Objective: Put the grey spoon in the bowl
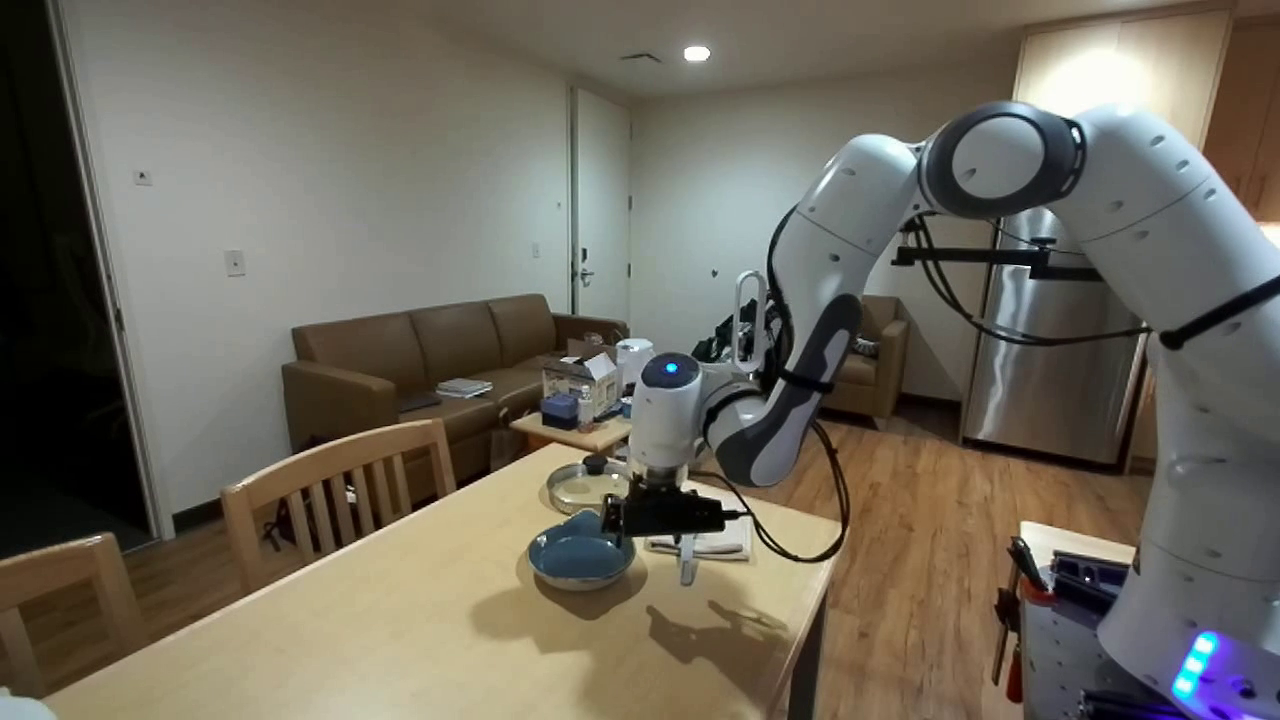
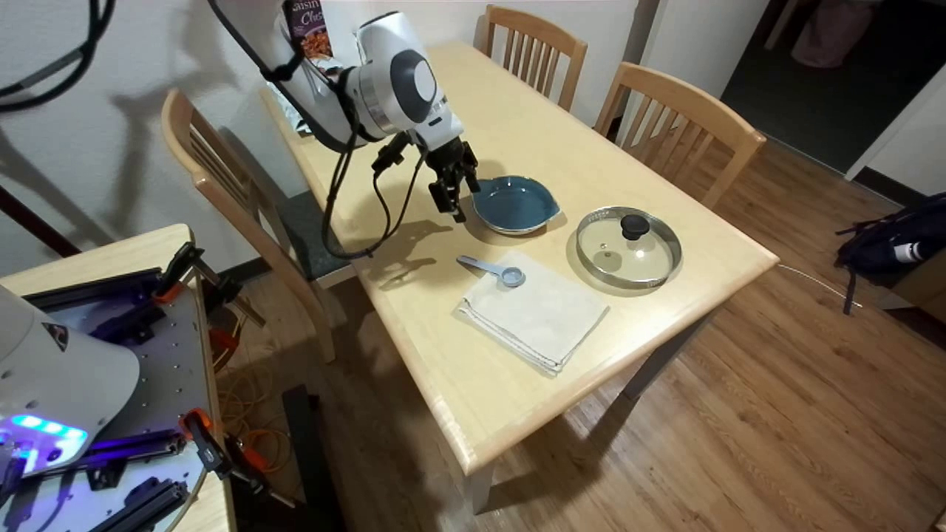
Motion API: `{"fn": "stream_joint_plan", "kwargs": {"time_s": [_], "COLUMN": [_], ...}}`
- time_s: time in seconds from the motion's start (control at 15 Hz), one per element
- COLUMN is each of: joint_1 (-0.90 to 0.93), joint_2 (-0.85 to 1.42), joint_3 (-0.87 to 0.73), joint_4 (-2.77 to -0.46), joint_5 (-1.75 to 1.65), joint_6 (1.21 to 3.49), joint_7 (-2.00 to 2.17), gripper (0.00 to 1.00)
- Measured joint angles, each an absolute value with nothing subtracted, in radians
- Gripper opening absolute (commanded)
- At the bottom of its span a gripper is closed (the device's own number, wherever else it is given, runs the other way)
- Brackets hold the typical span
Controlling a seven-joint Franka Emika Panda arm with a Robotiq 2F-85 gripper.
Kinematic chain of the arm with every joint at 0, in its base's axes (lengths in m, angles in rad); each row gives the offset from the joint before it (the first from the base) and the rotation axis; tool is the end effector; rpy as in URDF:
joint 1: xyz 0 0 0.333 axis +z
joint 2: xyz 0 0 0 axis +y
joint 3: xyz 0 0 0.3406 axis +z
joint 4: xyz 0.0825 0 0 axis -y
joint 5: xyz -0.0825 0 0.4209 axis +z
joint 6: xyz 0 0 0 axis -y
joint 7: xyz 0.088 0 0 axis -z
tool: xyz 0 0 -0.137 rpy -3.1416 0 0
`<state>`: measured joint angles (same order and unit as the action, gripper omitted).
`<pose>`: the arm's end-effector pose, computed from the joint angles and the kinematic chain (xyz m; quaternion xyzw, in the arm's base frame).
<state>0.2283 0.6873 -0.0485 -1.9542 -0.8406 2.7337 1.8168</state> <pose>0.6327 0.1344 0.0815 0.8916 -0.4079 0.1826 0.0727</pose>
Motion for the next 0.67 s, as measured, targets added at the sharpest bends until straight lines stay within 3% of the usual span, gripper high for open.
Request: {"fn": "stream_joint_plan", "kwargs": {"time_s": [0.67], "joint_1": [0.223], "joint_2": [0.658], "joint_3": [-0.086], "joint_4": [-2.101], "joint_5": [-0.561], "joint_6": [2.736], "joint_7": [1.755], "gripper": [1.00]}}
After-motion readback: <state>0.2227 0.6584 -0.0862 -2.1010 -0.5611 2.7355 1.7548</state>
